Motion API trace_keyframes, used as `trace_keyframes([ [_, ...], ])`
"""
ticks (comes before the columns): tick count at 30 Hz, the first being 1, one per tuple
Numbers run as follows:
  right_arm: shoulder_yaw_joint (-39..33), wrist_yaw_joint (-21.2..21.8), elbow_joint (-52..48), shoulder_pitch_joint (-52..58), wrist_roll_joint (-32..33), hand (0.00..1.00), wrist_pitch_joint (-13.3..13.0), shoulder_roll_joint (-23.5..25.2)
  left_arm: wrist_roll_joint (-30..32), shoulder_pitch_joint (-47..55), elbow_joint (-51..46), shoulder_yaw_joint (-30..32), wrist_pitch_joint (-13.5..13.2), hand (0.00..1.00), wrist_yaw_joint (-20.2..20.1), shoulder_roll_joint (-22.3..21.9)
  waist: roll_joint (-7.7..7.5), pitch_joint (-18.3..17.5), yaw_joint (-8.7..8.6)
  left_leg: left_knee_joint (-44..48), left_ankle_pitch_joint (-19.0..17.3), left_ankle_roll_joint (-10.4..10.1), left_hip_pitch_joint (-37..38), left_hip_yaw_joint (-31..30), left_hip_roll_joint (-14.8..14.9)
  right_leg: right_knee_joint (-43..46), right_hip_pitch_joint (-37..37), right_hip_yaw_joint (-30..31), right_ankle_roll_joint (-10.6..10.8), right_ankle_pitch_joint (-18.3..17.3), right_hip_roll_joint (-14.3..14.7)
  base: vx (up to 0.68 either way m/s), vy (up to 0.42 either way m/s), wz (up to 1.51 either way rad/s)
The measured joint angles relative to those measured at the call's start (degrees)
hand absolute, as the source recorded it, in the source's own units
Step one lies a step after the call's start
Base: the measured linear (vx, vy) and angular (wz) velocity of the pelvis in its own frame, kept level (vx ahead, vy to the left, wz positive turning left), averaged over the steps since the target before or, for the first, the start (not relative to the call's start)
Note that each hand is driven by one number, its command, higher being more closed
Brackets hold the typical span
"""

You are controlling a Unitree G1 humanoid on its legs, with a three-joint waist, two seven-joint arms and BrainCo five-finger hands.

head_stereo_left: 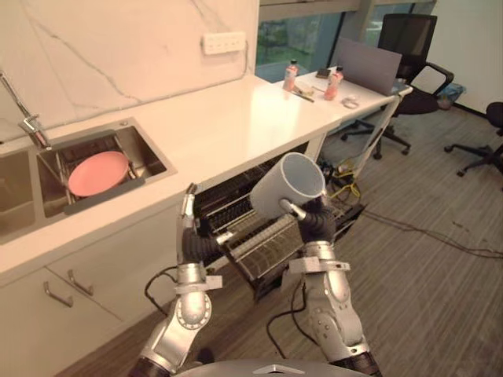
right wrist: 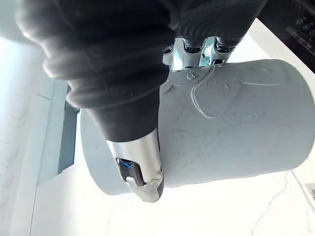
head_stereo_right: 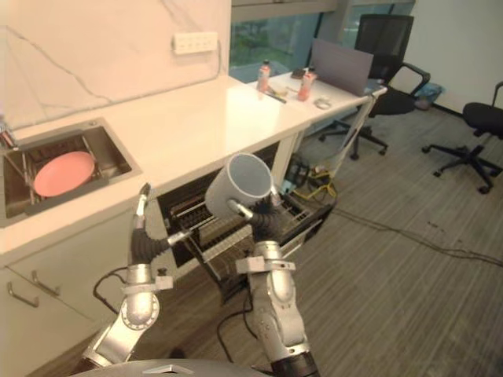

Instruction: Walk over to the sink, pick up the cup, carry it to the dishwasher, place the cup inside the dishwasher, then close the dishwasher door

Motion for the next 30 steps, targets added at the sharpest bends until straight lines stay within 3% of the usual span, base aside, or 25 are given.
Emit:
trace_keyframes([
  [1, -0.88, 0.02, 0.06, 0.19, -0.03, 1.00, 0.22, 0.00, -1.98, 0.61, 0.46, 0.80, -1.02, 0.00, -1.05, -0.19, 0.02, -0.01, 0.04, 0.00, 0.02, -0.02, -0.01, -0.02, 0.02, 0.00, 0.00, -0.02, 0.00, 0.00, 0.01, 0.00, 0.000, 0.00],
  [3, -5.71, 0.12, 1.46, 0.25, -0.26, 1.00, 2.01, -0.28, -9.50, 3.00, 3.10, 3.04, -4.08, 0.00, -7.95, -0.56, 0.16, -0.05, 0.26, 0.00, 0.07, -0.08, -0.18, -0.20, 0.07, 0.01, -0.06, -0.17, 0.05, -0.03, 0.01, 0.00, 0.000, 0.02],
  [5, -9.61, 0.13, 5.32, -0.53, -2.49, 1.00, 3.21, -1.03, -12.69, 4.36, 6.10, 3.40, -4.68, 0.00, -13.93, -0.09, 0.26, -0.21, 0.36, 0.00, 0.27, -0.31, -1.30, -0.95, 0.07, 0.04, -0.73, -0.76, 0.06, -0.04, 0.01, -0.01, 0.002, 0.21],
  [8, -13.76, 0.15, 16.09, -7.03, -4.58, 1.00, 6.14, -6.62, -15.99, 4.70, 11.60, 2.83, -4.47, 0.00, -21.40, 1.24, 0.88, 0.56, 0.89, 0.04, 0.87, -1.12, -6.69, -2.60, 0.52, -0.04, -4.65, -1.75, -0.58, 0.52, 0.53, -0.06, 0.002, 0.26],
  [11, -16.98, -0.75, 28.10, -20.49, -5.75, 1.00, 8.58, -11.78, -17.98, 2.20, 17.64, 2.88, -3.50, 0.00, -26.21, 2.39, 2.25, 5.95, 1.63, 0.09, 1.72, -1.67, -9.79, -3.54, 0.86, 0.04, -7.46, -3.28, -0.94, 2.36, 0.85, -0.08, -0.006, 0.23],
  [15, -17.27, -2.02, 42.72, -35.86, -6.75, 1.00, 11.13, -19.02, -23.07, -1.58, 28.43, 3.50, -0.77, 0.00, -33.59, 3.08, 4.75, 11.87, 4.47, 0.41, 4.80, -1.23, -12.18, -5.64, 1.34, 1.23, -9.12, -5.24, -1.17, 3.10, 1.55, -0.04, -0.037, 0.24],
  [17, -17.09, -1.63, 46.43, -39.47, -6.76, 1.00, 12.72, -20.56, -24.84, -1.75, 30.27, 3.57, -0.47, 0.00, -35.83, 3.55, 5.30, 13.66, 4.61, 0.42, 5.23, -0.83, -12.78, -6.86, 1.21, 2.31, -9.43, -6.51, -0.95, 2.70, 1.41, 0.01, -0.038, 0.34],
  [20, -16.10, 0.70, 54.62, -46.94, -6.78, 1.00, 15.15, -24.37, -27.21, -2.54, 31.44, 5.12, -0.49, 0.00, -39.13, 3.98, 6.39, 17.54, 6.18, 0.43, 6.22, -0.60, -14.83, -8.60, 1.17, 5.99, -12.12, -8.01, -1.09, 0.95, 0.90, 0.01, -0.075, 0.33],
  [22, -14.87, 2.84, 60.99, -51.47, -7.14, 1.00, 16.41, -27.02, -30.49, -4.18, 33.41, 5.43, -0.69, 0.00, -41.36, 3.98, 8.01, 19.90, 7.36, 0.44, 6.90, -0.74, -16.65, -10.07, 0.70, 10.07, -14.91, -9.16, -1.24, -1.04, -0.17, 0.00, -0.081, 0.29],
  [24, -14.26, 3.74, 64.16, -53.37, -8.05, 1.00, 16.91, -27.50, -32.03, -4.29, 34.41, 5.70, -0.78, 0.00, -42.42, 3.98, 8.54, 20.12, 7.72, 0.45, 7.28, -0.64, -17.93, -10.72, 0.42, 12.15, -16.79, -9.51, -1.27, -2.08, -0.80, 0.03, -0.090, 0.21],
  [26, -14.76, 5.21, 69.21, -55.69, -8.96, 1.00, 17.76, -27.89, -35.75, -5.37, 37.37, 5.66, -0.71, 0.00, -44.15, 3.80, 9.59, 21.06, 9.63, 0.45, 7.73, -0.77, -19.58, -11.06, 0.22, 15.50, -19.60, -9.71, -1.60, -3.75, -1.67, 0.03, -0.077, 0.14],
  [30, -15.08, 6.07, 72.83, -57.44, -9.90, 1.00, 20.22, -27.89, -39.83, -5.48, 39.20, 5.71, -0.67, 0.00, -46.97, 2.98, 11.81, 22.13, 11.19, 0.44, 8.53, -1.17, -21.84, -12.69, -0.25, 19.57, -22.83, -10.81, -2.08, -6.26, -2.90, 0.00, -0.110, 0.20],
])
